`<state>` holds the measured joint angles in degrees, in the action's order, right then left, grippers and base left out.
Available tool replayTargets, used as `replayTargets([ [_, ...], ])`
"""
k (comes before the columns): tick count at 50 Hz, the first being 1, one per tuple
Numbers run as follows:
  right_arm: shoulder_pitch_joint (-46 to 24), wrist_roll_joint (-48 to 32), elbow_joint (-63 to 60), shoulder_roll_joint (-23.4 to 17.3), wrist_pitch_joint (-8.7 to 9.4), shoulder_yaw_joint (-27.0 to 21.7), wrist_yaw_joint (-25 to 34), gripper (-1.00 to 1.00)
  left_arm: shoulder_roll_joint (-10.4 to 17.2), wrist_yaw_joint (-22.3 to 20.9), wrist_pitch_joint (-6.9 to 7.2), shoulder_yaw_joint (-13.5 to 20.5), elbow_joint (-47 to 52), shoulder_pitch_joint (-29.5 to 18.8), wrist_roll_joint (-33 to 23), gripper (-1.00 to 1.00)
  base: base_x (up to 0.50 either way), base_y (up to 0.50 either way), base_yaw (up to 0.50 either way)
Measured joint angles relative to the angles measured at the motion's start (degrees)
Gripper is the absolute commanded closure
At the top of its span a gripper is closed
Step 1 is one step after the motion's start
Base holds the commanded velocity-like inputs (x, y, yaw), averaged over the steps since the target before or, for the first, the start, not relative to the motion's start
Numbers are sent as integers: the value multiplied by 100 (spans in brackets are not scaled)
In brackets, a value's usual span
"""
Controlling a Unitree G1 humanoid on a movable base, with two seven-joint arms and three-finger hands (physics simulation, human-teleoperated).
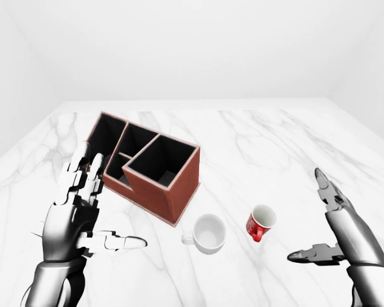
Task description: Pick up the red mug and place it to the right of the caddy.
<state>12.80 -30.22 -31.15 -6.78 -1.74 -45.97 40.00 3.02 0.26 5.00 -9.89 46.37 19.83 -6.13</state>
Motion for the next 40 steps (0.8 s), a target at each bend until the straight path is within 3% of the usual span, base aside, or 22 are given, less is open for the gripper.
replayTargets([
  [12, -301, -228, 347, -476, 27, 4, 0, -100, 0, -8, 0, 0, 4, -5, 2, -100, 0, 0, 0],
  [22, -598, -617, 1010, -894, 41, 303, 0, -100, 0, -7, 0, -7, -26, -16, -3, -100, 0, 0, 0],
  [33, -741, -967, 1360, -1125, 6, 542, 0, -100, 7, -9, 0, -19, -54, -22, -3, -100, 0, 0, 0],
  [40, -882, -1102, 1403, -1272, 108, 637, 0, -100, -11, -29, 0, 28, -109, -70, 23, -100, 0, 0, 0],
])
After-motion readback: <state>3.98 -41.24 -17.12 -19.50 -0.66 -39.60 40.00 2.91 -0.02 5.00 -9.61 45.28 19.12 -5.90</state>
